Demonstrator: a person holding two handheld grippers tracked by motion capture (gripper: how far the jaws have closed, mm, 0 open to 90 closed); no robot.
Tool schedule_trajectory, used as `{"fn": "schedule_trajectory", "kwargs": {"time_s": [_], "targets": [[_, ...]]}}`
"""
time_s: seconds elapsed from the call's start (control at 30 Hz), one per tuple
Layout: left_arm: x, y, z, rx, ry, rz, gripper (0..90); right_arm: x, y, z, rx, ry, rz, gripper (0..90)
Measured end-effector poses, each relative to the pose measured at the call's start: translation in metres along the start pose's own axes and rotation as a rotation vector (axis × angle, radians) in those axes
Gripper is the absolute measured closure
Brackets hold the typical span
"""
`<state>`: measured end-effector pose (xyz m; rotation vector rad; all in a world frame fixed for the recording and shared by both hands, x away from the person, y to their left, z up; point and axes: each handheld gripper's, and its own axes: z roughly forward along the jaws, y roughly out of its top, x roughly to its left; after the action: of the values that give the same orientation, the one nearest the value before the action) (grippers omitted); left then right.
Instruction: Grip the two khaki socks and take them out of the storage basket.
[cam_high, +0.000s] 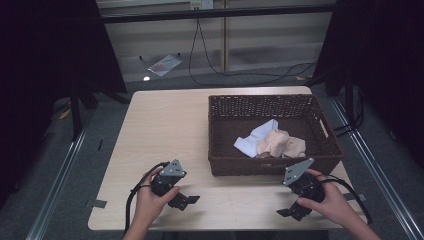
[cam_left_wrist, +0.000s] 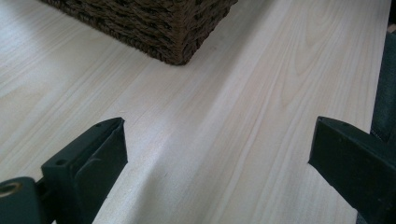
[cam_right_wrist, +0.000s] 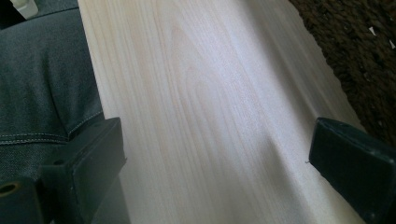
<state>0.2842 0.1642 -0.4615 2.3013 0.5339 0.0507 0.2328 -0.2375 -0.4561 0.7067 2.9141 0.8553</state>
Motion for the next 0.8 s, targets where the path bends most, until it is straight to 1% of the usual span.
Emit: {"fn": "schedule_trajectory", "kwargs": {"time_s": [0.07, 0.13, 0.17, 0.2, 0.27, 0.37, 0.4, 0.43, 0.53, 0.63, 0.67, 0.7, 0.73, 0.77, 0.8], "targets": [[0.001, 0.0, 0.0, -0.005, -0.003, -0.002, 3.9, 0.001, 0.002, 0.001, 0.015, 0.002, 0.011, 3.3], [0.001, -0.001, -0.001, -0.005, 0.002, -0.009, 3.8, 0.0, 0.003, 0.001, 0.012, 0.008, 0.013, 3.3], [0.001, -0.001, 0.0, -0.005, -0.004, -0.011, 3.8, -0.001, 0.003, 0.001, 0.018, 0.009, 0.017, 3.2], [0.001, -0.001, -0.001, 0.009, 0.001, -0.012, 3.7, -0.002, 0.002, 0.001, 0.022, 0.008, 0.01, 3.3], [0.001, -0.001, 0.0, 0.009, -0.003, -0.014, 3.8, -0.002, 0.002, 0.0, 0.034, 0.006, 0.013, 3.3], [0.001, -0.001, 0.0, 0.012, -0.006, -0.015, 3.8, -0.003, 0.002, -0.001, 0.041, 0.017, 0.022, 3.6], [0.001, -0.001, 0.001, 0.003, -0.015, -0.018, 3.8, -0.003, 0.002, -0.002, 0.045, 0.017, 0.02, 3.6], [0.002, -0.001, 0.001, 0.008, -0.012, -0.012, 3.7, -0.003, 0.002, -0.003, 0.055, 0.02, 0.025, 3.7], [0.002, -0.001, 0.002, 0.008, -0.016, -0.012, 3.7, -0.004, 0.005, -0.006, 0.076, 0.007, 0.0, 3.7], [0.002, -0.001, 0.002, 0.016, -0.011, -0.012, 3.7, -0.003, 0.009, -0.009, 0.091, 0.009, 0.005, 3.7], [0.002, -0.001, 0.002, 0.014, -0.016, -0.014, 3.7, -0.003, 0.013, -0.011, 0.096, 0.013, -0.006, 3.8], [0.002, -0.001, 0.002, 0.014, -0.016, -0.014, 3.8, -0.003, 0.013, -0.011, 0.096, 0.013, -0.006, 3.8], [0.002, -0.001, 0.002, 0.014, -0.019, -0.018, 3.8, -0.004, 0.016, -0.013, 0.114, 0.014, -0.006, 3.8], [0.002, -0.001, 0.002, 0.014, -0.02, -0.019, 3.7, -0.005, 0.018, -0.014, 0.117, 0.017, -0.011, 3.8], [0.002, -0.001, 0.002, 0.012, -0.02, -0.024, 3.7, -0.004, 0.02, -0.015, 0.126, 0.022, -0.003, 3.8]]}}
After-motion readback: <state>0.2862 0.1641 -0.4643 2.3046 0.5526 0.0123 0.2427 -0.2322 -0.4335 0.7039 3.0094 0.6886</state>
